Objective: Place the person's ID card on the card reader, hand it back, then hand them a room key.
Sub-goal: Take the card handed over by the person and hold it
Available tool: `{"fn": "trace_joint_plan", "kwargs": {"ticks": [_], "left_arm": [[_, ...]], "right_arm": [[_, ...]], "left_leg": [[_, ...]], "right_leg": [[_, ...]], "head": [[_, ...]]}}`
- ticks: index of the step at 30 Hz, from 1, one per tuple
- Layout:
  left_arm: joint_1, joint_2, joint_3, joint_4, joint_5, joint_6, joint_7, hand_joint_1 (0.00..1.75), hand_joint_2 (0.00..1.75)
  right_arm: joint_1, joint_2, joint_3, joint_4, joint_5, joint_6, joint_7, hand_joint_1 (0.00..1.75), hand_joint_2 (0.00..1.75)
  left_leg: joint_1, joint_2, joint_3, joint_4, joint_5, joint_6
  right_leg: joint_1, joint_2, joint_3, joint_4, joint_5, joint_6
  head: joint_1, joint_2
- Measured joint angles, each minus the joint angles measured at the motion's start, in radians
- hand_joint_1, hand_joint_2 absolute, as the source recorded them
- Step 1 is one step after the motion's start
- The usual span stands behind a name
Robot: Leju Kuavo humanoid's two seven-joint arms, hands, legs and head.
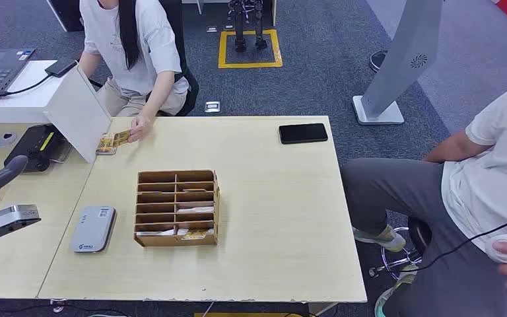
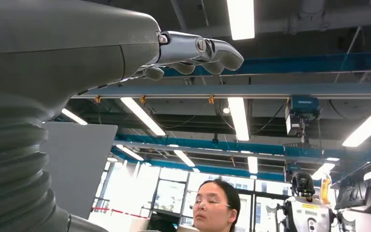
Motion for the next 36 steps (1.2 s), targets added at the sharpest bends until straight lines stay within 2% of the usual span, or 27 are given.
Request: {"fn": "trace_joint_plan", "kwargs": {"ticks": [20,30,36], "left_arm": [[-0.076,-0.037,-0.124,0.072,-0.173,-0.029,0.180,0.00,1.75],[-0.089,-0.037,-0.157,0.094,-0.179,-0.033,0.195,0.00,1.75],[-0.096,-0.040,-0.171,0.115,-0.206,-0.039,0.232,0.00,1.75]], "right_arm": [[-0.012,-0.001,0.042,0.008,0.016,-0.039,0.002,0.00,0.00],[-0.016,-0.001,0.063,0.010,0.016,-0.039,0.002,0.00,0.00],[-0.016,-0.001,0.073,0.011,0.016,-0.045,-0.002,0.00,0.00]], "left_leg": [[0.000,0.000,0.000,0.000,0.000,0.000],[0.000,0.000,0.000,0.000,0.000,0.000],[0.000,0.000,0.000,0.000,0.000,0.000]], "right_leg": [[0.000,0.000,0.000,0.000,0.000,0.000],[0.000,0.000,0.000,0.000,0.000,0.000],[0.000,0.000,0.000,0.000,0.000,0.000]], "head": [[0.000,0.000],[0.000,0.000],[0.000,0.000]]}}
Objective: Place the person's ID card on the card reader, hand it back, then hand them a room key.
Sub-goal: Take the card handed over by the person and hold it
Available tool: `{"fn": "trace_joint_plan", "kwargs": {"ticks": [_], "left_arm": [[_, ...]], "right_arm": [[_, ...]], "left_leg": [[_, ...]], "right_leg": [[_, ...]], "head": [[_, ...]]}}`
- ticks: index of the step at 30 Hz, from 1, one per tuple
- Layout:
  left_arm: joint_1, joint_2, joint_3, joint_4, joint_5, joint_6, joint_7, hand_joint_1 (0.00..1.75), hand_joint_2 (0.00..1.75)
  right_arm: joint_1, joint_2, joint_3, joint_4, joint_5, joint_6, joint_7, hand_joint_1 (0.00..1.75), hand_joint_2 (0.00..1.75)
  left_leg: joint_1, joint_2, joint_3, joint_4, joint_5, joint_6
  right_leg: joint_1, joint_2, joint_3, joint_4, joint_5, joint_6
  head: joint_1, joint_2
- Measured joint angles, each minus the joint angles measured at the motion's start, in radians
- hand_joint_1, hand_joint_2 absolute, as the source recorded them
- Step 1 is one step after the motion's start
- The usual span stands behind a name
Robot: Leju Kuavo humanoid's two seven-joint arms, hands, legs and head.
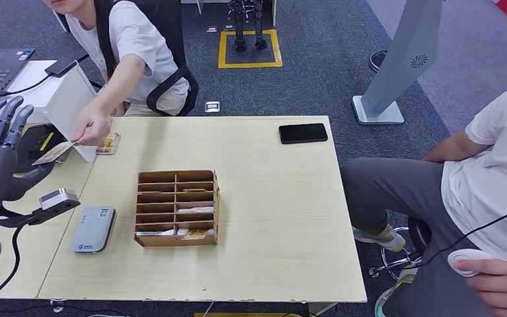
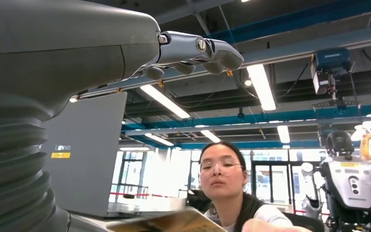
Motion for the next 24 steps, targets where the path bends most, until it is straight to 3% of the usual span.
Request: {"fn": "trace_joint_plan", "kwargs": {"ticks": [16,20,24], "left_arm": [[-0.010,-0.005,-0.025,0.057,0.006,-0.035,0.041,0.07,1.75],[-0.010,-0.005,-0.027,0.060,0.009,-0.039,0.040,1.75,1.75],[-0.010,-0.005,-0.027,0.062,0.034,-0.058,0.033,1.75,1.75]], "right_arm": [[0.001,0.000,0.023,0.004,0.000,-0.010,-0.026,0.00,0.00],[0.001,0.000,0.024,0.004,0.000,-0.011,-0.027,0.00,0.00],[0.001,0.000,0.029,0.004,0.000,-0.011,-0.032,0.00,0.00]], "left_leg": [[0.000,0.000,0.000,0.000,0.000,0.000],[0.000,0.000,0.000,0.000,0.000,0.000],[0.000,0.000,0.000,0.000,0.000,0.000]], "right_leg": [[0.000,0.000,0.000,0.000,0.000,0.000],[0.000,0.000,0.000,0.000,0.000,0.000],[0.000,0.000,0.000,0.000,0.000,0.000]], "head": [[0.000,0.000],[0.000,0.000],[0.000,0.000]]}}
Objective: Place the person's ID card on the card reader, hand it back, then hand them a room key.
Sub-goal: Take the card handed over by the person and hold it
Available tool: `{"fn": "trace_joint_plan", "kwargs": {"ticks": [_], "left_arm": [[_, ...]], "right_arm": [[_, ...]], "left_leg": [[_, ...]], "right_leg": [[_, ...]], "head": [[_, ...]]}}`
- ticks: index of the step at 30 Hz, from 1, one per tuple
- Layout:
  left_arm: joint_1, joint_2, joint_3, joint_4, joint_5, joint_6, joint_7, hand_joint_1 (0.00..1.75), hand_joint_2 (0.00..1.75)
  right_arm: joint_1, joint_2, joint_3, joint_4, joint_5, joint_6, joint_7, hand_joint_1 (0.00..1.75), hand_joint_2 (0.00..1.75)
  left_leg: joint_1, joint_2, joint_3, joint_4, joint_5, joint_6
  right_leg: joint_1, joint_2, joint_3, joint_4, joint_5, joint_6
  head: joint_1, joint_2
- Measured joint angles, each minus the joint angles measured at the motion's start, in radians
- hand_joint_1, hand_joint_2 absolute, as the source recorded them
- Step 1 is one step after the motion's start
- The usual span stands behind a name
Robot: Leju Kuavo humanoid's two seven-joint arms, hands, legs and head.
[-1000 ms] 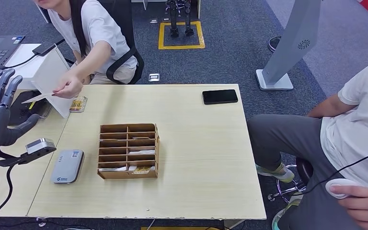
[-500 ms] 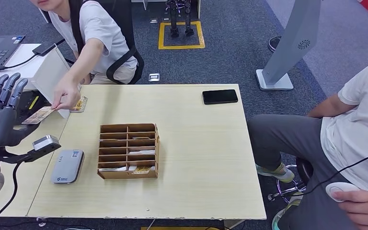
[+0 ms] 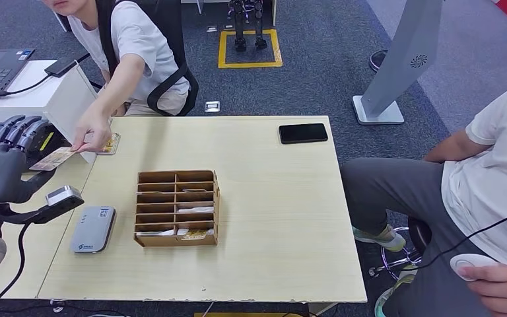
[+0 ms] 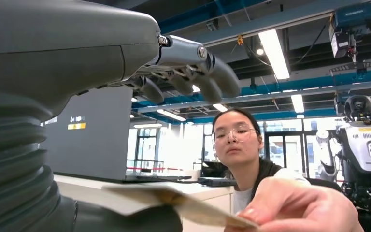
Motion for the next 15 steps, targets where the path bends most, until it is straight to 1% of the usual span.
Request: {"fn": "trace_joint_plan", "kwargs": {"ticks": [15], "left_arm": [[-0.003,0.000,-0.001,0.003,0.030,-0.008,-0.011,1.75,1.75]], "right_arm": [[0.004,0.000,0.019,0.000,0.000,-0.013,-0.018,0.00,0.00]], "left_leg": [[0.000,0.000,0.000,0.000,0.000,0.000]], "right_leg": [[0.000,0.000,0.000,0.000,0.000,0.000]], "head": [[0.000,0.000]]}}
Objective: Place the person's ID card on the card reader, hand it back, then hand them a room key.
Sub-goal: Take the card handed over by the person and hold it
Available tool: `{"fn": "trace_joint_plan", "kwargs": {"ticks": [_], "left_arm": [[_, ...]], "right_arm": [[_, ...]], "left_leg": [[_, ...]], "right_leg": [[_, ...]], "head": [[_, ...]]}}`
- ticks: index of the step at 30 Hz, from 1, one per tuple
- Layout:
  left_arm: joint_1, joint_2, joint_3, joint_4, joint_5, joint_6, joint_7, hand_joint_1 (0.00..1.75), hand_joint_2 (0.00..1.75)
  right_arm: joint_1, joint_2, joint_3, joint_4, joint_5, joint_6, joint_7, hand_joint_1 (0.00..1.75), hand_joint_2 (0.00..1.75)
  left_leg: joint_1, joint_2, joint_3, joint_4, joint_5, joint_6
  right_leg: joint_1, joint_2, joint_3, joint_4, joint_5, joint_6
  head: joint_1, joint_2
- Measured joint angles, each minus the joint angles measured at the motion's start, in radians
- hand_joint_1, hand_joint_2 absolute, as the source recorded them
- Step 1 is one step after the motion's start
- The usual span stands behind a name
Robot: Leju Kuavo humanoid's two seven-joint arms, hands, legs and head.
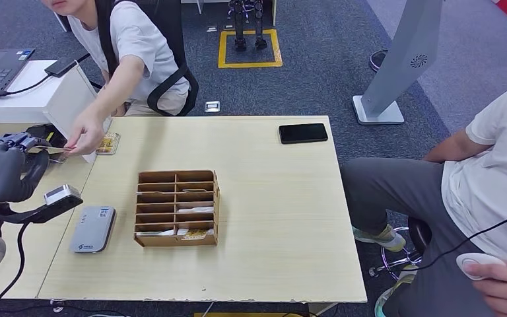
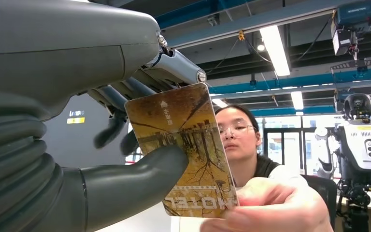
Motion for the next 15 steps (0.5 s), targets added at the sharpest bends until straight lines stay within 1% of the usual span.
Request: {"fn": "trace_joint_plan", "kwargs": {"ticks": [4,8,12,14,15], "left_arm": [[0.000,0.000,0.000,0.000,0.018,-0.003,-0.009,1.75,1.75],[0.000,-0.001,-0.001,0.000,0.074,-0.009,-0.040,1.75,1.75],[0.000,-0.008,-0.001,0.000,0.109,-0.013,-0.049,1.75,1.75],[0.000,-0.020,0.000,0.000,0.171,-0.048,-0.051,1.75,1.75],[-0.002,-0.030,0.000,0.000,0.227,-0.084,-0.049,1.75,1.75]], "right_arm": [[0.000,0.000,0.004,0.000,0.000,-0.004,-0.006,0.00,0.00],[0.001,0.000,0.018,0.000,0.000,-0.006,-0.015,0.00,0.00],[0.001,0.000,0.024,0.000,0.000,-0.009,-0.019,0.00,0.00],[0.002,0.000,0.024,0.000,0.000,-0.017,-0.020,0.00,0.00],[0.002,0.001,0.025,0.000,0.000,-0.024,-0.020,0.00,0.00]], "left_leg": [[0.000,0.000,0.000,0.000,0.000,0.000],[0.000,0.000,0.000,0.000,0.000,0.000],[0.000,0.000,0.000,0.000,0.000,0.000],[0.000,0.000,0.000,0.000,0.000,0.000],[-0.001,0.000,0.000,0.000,0.000,0.000]], "right_leg": [[0.000,0.000,0.000,0.000,0.000,0.000],[0.000,0.000,0.000,0.000,0.000,0.000],[0.000,0.000,0.000,0.000,0.000,0.000],[0.000,0.000,0.000,0.000,0.000,0.000],[-0.001,0.000,0.000,0.000,0.000,0.000]], "head": [[0.000,0.000],[0.000,0.000],[0.000,0.000],[0.000,0.000],[0.000,0.000]]}}
